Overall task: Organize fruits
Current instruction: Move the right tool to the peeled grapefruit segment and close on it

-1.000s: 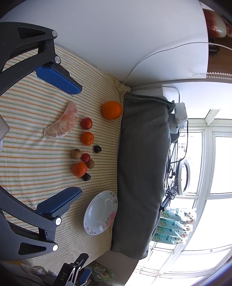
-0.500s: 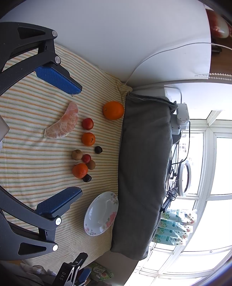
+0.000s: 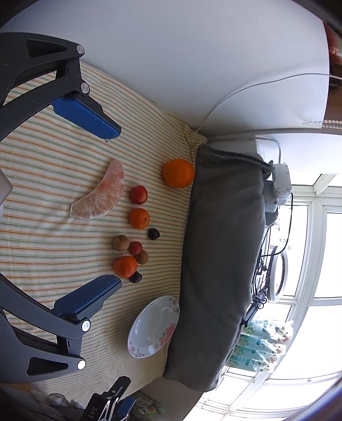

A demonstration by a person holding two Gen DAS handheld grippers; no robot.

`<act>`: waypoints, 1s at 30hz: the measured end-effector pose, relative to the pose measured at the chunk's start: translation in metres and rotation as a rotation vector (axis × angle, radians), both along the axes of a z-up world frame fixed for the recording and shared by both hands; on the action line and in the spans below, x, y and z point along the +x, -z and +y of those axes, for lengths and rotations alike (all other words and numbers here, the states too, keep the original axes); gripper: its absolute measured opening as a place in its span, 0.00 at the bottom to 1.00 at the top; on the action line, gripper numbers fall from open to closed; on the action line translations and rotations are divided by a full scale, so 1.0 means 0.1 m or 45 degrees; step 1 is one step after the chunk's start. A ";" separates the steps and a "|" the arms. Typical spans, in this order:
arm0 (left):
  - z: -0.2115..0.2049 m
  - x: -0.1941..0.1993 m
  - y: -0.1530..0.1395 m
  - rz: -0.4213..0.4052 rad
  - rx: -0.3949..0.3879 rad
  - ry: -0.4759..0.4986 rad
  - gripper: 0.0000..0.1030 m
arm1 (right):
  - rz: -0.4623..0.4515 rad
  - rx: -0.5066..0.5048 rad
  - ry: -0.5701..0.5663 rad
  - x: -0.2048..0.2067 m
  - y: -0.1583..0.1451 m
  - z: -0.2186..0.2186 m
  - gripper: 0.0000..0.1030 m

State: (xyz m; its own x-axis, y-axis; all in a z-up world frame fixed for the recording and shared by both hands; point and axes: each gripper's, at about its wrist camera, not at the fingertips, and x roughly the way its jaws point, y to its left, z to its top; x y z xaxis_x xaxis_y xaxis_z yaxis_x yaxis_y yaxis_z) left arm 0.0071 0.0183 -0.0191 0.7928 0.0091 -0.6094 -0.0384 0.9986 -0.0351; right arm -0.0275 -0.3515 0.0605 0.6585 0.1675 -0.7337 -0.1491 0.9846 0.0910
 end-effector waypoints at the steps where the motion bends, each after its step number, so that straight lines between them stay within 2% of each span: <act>1: 0.02 0.00 0.02 0.004 0.005 -0.001 0.99 | 0.003 0.004 -0.013 0.01 0.00 0.02 1.00; 6: 0.13 0.01 0.15 0.047 -0.001 -0.012 0.99 | 0.000 0.019 -0.084 0.07 0.01 0.15 1.00; 13: 0.29 0.01 0.28 0.095 -0.036 -0.039 0.92 | 0.014 0.052 -0.203 0.16 0.04 0.39 0.97; 19: 0.43 0.07 0.36 0.139 -0.111 -0.038 0.89 | 0.049 0.088 -0.314 0.23 0.08 0.66 0.97; 23: 0.55 0.12 0.46 0.193 -0.211 -0.033 0.84 | 0.089 0.147 -0.435 0.27 0.11 0.88 0.96; 24: 0.58 0.15 0.48 0.206 -0.227 -0.035 0.82 | 0.102 0.165 -0.466 0.28 0.12 0.94 0.96; 26: 0.64 0.19 0.52 0.226 -0.248 -0.040 0.81 | 0.145 0.196 -0.529 0.30 0.18 1.07 0.85; 30: 0.74 0.29 0.57 0.261 -0.301 -0.029 0.78 | 0.228 0.230 -0.653 0.30 0.31 1.36 0.83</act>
State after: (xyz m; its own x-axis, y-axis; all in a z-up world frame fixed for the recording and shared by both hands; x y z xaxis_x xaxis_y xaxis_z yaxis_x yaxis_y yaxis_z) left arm 0.0358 0.0925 -0.0760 0.6542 -0.1357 -0.7441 -0.0908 0.9626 -0.2554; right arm 0.0020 -0.2150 0.0295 0.3282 0.5659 -0.7564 -0.5707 0.7569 0.3186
